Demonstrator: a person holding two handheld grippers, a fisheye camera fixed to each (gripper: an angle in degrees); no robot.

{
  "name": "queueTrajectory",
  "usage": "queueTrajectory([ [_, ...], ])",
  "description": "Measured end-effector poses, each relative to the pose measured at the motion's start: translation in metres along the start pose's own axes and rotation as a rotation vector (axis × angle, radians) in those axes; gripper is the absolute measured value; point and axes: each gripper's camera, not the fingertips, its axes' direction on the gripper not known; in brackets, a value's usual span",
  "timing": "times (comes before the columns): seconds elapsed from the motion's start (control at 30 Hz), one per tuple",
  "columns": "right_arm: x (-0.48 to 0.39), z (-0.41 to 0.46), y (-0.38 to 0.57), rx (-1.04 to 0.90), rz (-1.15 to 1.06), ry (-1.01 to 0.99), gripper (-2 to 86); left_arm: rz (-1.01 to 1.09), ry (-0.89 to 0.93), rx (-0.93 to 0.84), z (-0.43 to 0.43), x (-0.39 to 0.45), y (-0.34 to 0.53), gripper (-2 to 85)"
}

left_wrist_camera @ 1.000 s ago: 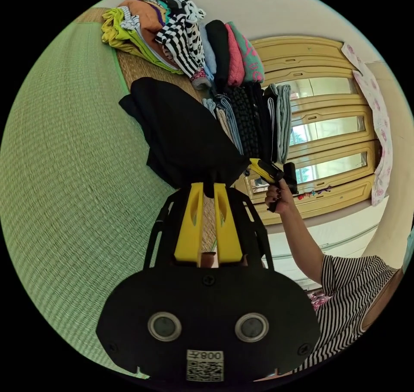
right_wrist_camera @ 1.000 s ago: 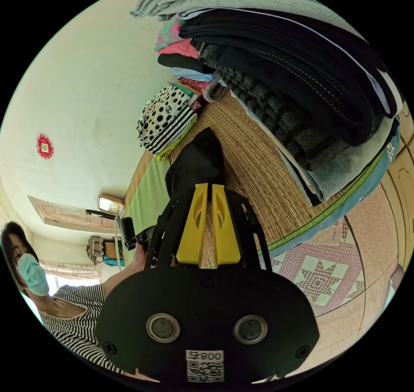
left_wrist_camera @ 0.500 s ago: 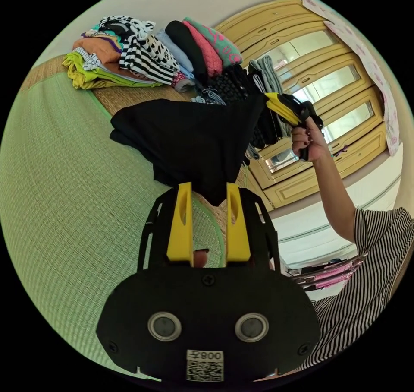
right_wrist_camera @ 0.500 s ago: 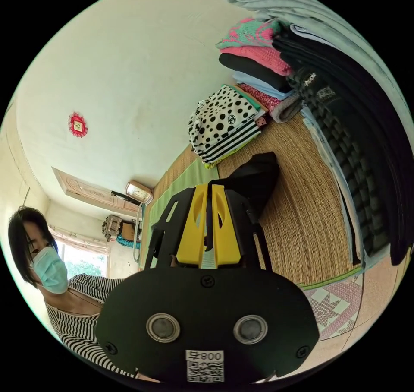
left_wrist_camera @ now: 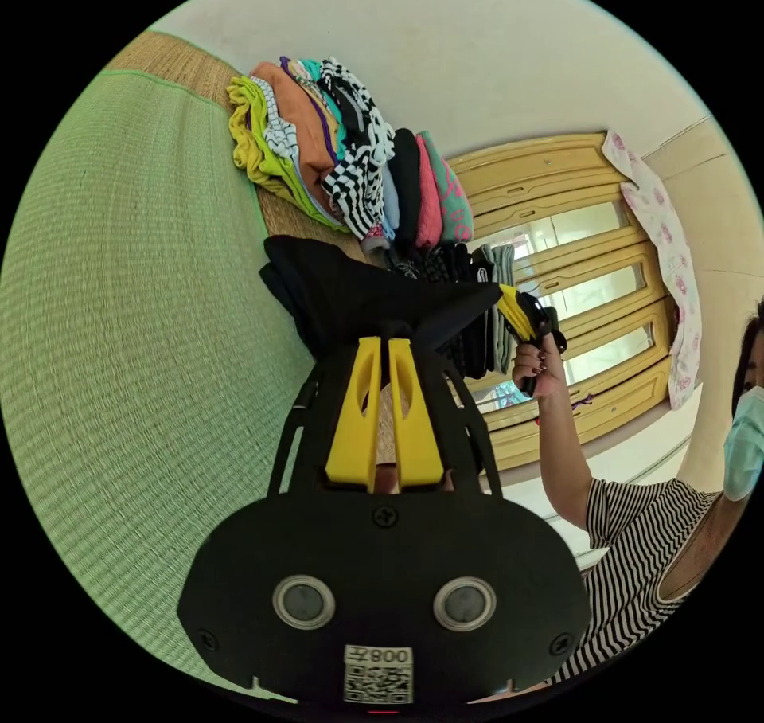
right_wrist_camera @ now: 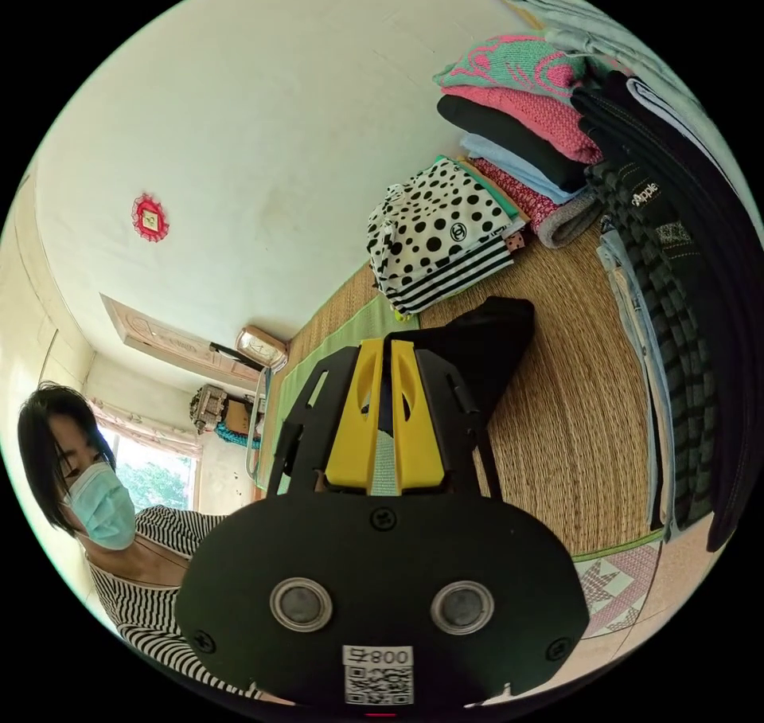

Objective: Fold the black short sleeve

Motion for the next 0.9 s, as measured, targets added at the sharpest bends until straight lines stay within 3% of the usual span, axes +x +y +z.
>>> queueTrajectory([
  [0.13,0.015,-0.004,0.006,0.015,0.041,-0.020,1.6,0.000,-0.005,-0.072,0.030,-0.023,0.006,3.3],
  [0.43,0.002,-0.007,0.002,0.011,0.011,-0.039,1.7,-0.027,-0.034,-0.008,0.011,-0.046,0.082,4.4],
  [0.53,-0.003,-0.004,0.003,0.010,0.000,-0.059,1.7,0.062,-0.045,-0.159,0.056,-0.031,0.105,2.8],
  [0.63,-0.007,-0.004,0.006,0.016,-0.002,-0.075,1.7,0.230,-0.161,-0.293,0.121,-0.010,0.091,3.1],
  [0.9,-0.005,-0.014,0.010,0.013,-0.012,-0.069,1.6,0.366,-0.527,-0.329,0.196,-0.025,0.070,3.9],
])
